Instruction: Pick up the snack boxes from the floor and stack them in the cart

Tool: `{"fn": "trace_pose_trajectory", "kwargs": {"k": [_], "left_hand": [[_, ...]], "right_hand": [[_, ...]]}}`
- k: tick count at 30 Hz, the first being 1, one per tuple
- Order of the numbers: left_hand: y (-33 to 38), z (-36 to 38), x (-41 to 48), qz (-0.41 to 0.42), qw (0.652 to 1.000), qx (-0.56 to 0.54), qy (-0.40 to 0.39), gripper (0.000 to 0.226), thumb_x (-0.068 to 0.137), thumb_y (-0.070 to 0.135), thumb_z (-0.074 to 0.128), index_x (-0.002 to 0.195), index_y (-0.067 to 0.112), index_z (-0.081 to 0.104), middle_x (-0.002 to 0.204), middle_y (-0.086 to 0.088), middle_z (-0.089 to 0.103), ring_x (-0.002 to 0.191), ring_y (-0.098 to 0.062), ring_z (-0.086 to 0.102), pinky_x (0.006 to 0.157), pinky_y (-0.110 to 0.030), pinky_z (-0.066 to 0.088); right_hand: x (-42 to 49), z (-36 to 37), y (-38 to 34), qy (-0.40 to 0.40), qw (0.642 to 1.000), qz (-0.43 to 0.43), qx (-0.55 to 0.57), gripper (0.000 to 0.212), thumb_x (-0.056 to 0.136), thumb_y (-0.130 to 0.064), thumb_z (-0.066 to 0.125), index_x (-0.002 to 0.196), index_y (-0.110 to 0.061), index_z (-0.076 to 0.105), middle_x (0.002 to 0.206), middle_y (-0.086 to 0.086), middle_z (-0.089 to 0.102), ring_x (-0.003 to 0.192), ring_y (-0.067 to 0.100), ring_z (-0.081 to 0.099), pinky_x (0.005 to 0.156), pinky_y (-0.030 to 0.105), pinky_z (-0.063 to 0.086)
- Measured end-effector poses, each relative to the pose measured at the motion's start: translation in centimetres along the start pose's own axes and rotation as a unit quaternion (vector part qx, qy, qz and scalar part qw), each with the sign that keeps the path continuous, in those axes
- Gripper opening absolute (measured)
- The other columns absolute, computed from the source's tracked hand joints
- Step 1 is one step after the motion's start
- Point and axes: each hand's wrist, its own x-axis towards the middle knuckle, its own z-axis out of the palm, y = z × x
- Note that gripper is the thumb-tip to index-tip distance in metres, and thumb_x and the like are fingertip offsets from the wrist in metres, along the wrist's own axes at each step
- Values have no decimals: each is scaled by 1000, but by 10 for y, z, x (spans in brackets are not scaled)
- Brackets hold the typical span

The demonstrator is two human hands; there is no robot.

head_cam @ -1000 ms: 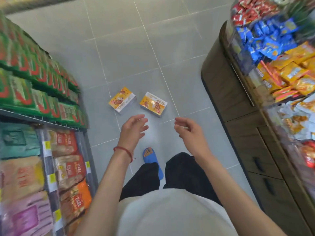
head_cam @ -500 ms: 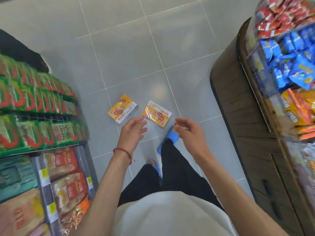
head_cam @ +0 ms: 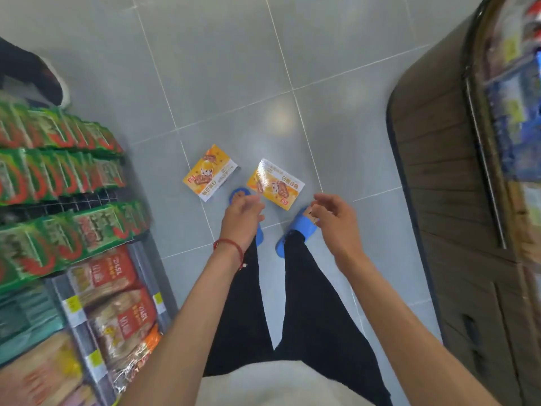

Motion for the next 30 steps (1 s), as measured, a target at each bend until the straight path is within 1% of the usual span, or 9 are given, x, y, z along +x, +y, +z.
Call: {"fn": "trace_pose_trajectory", "kwargs": {"k": [7,12,15,18,22,23,27,29,30], "left_hand": [[-15,2,90,-53,995,83,-21,6,88,27,64,91,25,69,106,-7,72,102,-28,69,97,-42,53],[-48,7,196,-89,983,163,-6,24,70,34,54,87,21,64,107,-14,69,105,-33,66,101,-53,51],[-83,12,261,-102,975,196,6,18,82,34,56,84,18,64,103,-10,68,109,-32,64,101,-50,52],[-101,25,304,-101,974,199,23,30,81,37,54,99,17,67,110,-14,67,108,-35,63,100,-49,52],[-123,41,363,-89,969,230,28,17,89,25,57,75,16,56,77,-7,54,81,-29,49,76,-34,43],[-130,44,379,-88,966,241,25,21,85,33,59,79,12,59,80,-10,57,82,-31,52,77,-34,44],[-156,57,448,-68,968,239,21,92,62,66,59,131,5,56,128,-24,64,120,-43,60,101,-52,50],[-154,66,476,-58,971,232,28,89,68,69,57,132,7,55,129,-17,64,119,-39,61,94,-41,54],[-154,71,492,-44,972,230,32,77,79,64,59,131,7,55,125,-11,64,117,-35,61,88,-34,52]], "right_hand": [[68,56,39,74,991,88,66,22,90,-20,62,109,-29,71,115,1,73,110,22,68,104,49,53],[136,96,86,118,978,146,95,38,80,-29,57,114,-22,72,118,3,71,111,24,67,105,49,52],[173,118,113,141,973,157,97,40,82,-28,58,119,-18,70,123,5,68,115,22,65,108,44,50],[212,135,146,138,971,171,95,32,96,-17,59,128,-16,66,126,1,67,113,17,63,104,35,50],[269,149,199,149,969,186,66,37,99,-18,59,135,-15,61,129,-1,63,114,15,58,101,26,43],[284,151,211,155,967,192,58,39,99,-20,59,137,-15,59,127,-2,61,116,15,56,105,27,42],[344,158,258,163,962,211,56,46,101,-29,58,144,-15,52,118,-7,52,119,15,53,102,19,39],[373,164,277,159,960,221,72,49,102,-38,56,146,-18,48,124,-10,52,115,13,52,82,4,37],[388,169,284,158,958,225,81,53,101,-44,56,146,-19,48,130,-10,54,115,13,54,81,5,38]]}}
